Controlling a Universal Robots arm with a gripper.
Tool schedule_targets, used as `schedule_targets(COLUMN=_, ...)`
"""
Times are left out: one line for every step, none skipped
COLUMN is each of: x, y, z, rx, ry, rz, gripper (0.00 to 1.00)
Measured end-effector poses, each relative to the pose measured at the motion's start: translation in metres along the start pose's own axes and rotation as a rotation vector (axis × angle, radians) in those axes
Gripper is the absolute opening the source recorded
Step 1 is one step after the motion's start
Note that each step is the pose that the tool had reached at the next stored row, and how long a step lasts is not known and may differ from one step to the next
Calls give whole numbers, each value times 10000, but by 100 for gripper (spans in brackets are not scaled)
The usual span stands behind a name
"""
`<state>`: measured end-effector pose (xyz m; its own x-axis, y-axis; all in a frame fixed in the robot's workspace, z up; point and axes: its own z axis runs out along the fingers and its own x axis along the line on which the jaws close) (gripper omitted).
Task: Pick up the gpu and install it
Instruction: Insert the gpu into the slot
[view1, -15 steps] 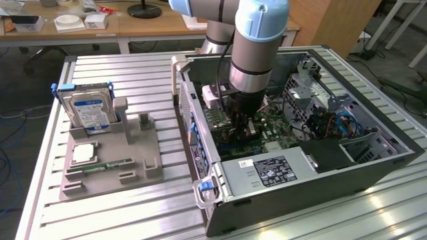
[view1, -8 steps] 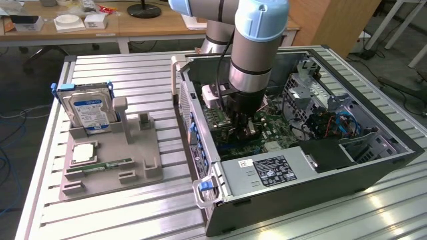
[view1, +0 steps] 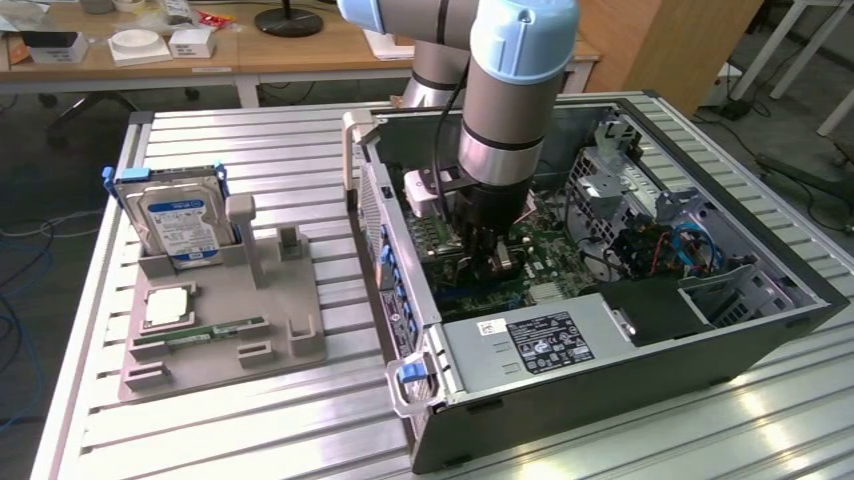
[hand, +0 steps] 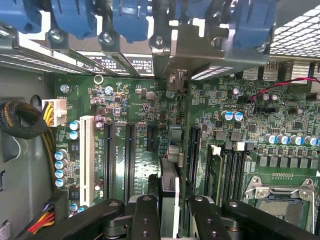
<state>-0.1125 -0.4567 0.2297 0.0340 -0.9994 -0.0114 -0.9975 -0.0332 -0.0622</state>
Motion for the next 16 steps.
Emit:
schedule_targets(x=0, y=0, z=0, rx=0, ry=-1, rz=0, gripper=27)
schedule_targets(x=0, y=0, z=0, rx=0, ry=-1, rz=0, gripper=27)
schedule_targets(x=0, y=0, z=0, rx=0, ry=-1, rz=0, gripper=27)
schedule_targets(x=0, y=0, z=0, rx=0, ry=-1, rz=0, gripper=27)
schedule_targets(x=0, y=1, z=0, rx=1, ry=-1, rz=0, gripper=27)
schedule_targets(x=-1, y=3, z=0, rx=2, ry=-2, rz=-1, gripper=27)
schedule_targets(x=-1, y=3, z=0, rx=2, ry=-2, rz=-1, gripper=27)
schedule_targets(x=0, y=3, z=0, rx=3, ry=-2, rz=-2, gripper=27)
schedule_targets(x=0, y=4, z=0, rx=7, ry=-2, rz=-1, gripper=27)
schedule_targets(x=0, y=4, z=-1, rx=13, ry=-2, rz=0, gripper=27)
schedule_targets(x=-1, y=5, z=-4, rx=21, ry=-3, rz=1, gripper=27)
schedule_targets(x=-2, y=5, z=-9, rx=28, ry=-2, rz=2, gripper=27)
schedule_targets(x=-3, y=4, z=-16, rx=32, ry=1, rz=1, gripper=27)
schedule_targets(x=-4, y=3, z=-24, rx=38, ry=2, rz=1, gripper=27)
schedule_targets(x=-5, y=2, z=-25, rx=43, ry=0, rz=0, gripper=27)
schedule_targets(x=-5, y=2, z=-25, rx=43, ry=0, rz=0, gripper=27)
